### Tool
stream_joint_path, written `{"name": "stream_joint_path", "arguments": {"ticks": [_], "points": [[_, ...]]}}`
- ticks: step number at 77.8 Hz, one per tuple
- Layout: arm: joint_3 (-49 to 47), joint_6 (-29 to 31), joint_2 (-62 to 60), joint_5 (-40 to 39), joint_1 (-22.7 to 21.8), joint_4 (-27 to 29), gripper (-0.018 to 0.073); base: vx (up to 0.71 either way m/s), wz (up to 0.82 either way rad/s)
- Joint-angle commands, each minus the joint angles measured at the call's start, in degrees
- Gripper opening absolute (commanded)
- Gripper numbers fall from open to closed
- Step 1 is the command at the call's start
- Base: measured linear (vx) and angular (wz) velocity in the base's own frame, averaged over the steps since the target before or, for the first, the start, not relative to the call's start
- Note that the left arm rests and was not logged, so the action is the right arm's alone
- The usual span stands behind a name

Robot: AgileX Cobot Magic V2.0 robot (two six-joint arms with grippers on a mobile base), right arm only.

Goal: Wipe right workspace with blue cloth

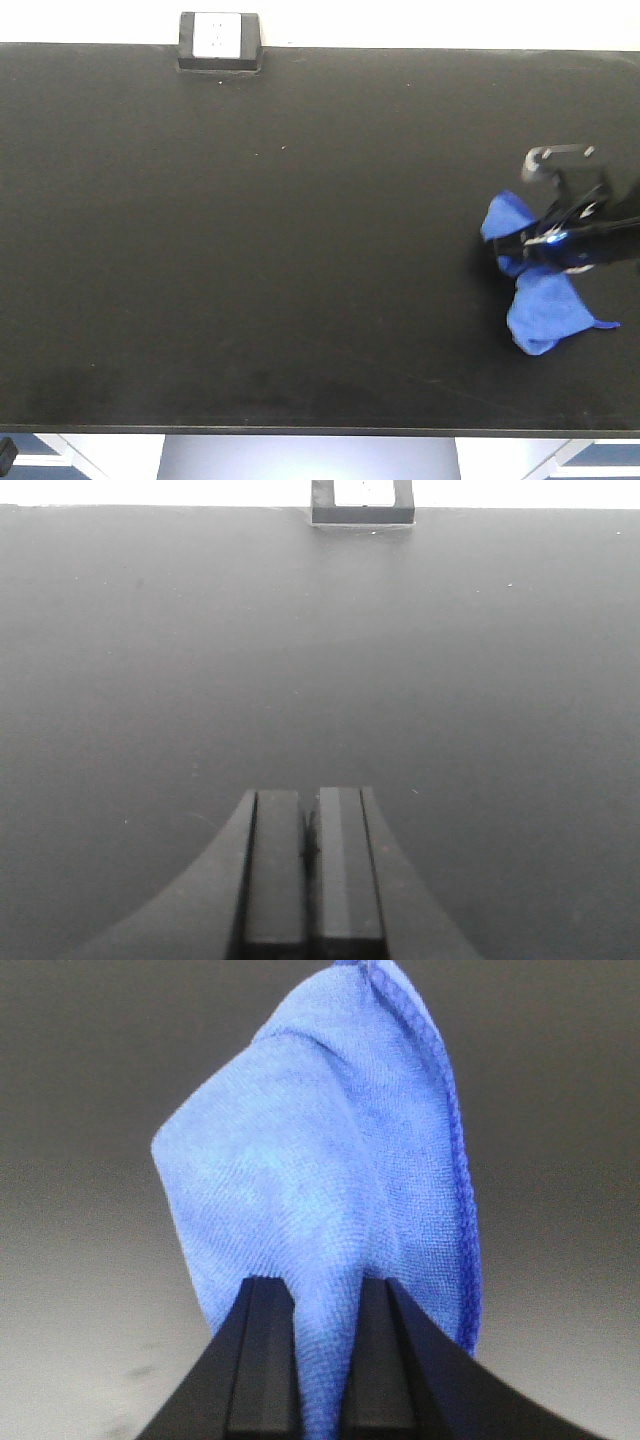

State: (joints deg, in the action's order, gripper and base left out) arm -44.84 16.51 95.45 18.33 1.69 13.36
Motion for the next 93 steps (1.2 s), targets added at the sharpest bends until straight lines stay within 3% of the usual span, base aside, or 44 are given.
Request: {"name": "stream_joint_path", "arguments": {"ticks": [1,22,47,54,63,84,93], "points": [[-1.49,1.12,1.38,-4.68,-0.23,0.15,-0.0005,0.0,0.0],[-1.49,3.42,3.91,-3.93,0.96,1.96,-0.0005,0.0,0.0],[-1.49,6.38,3.92,-1.3,18.49,3.39,-0.0005,0.0,0.0],[-1.49,5.92,3.92,-1.39,19.75,1.99,-0.0004,0.0,0.0],[-1.49,3.9,3.92,-2.75,15.94,0.56,-0.0004,0.0,0.0],[-1.49,-0.15,3.92,-5.5,-2.71,0.43,-0.0003,0.0,0.0],[-1.49,-0.19,3.92,-3.54,-5.95,3.33,-0.0004,0.0,0.0]]}}
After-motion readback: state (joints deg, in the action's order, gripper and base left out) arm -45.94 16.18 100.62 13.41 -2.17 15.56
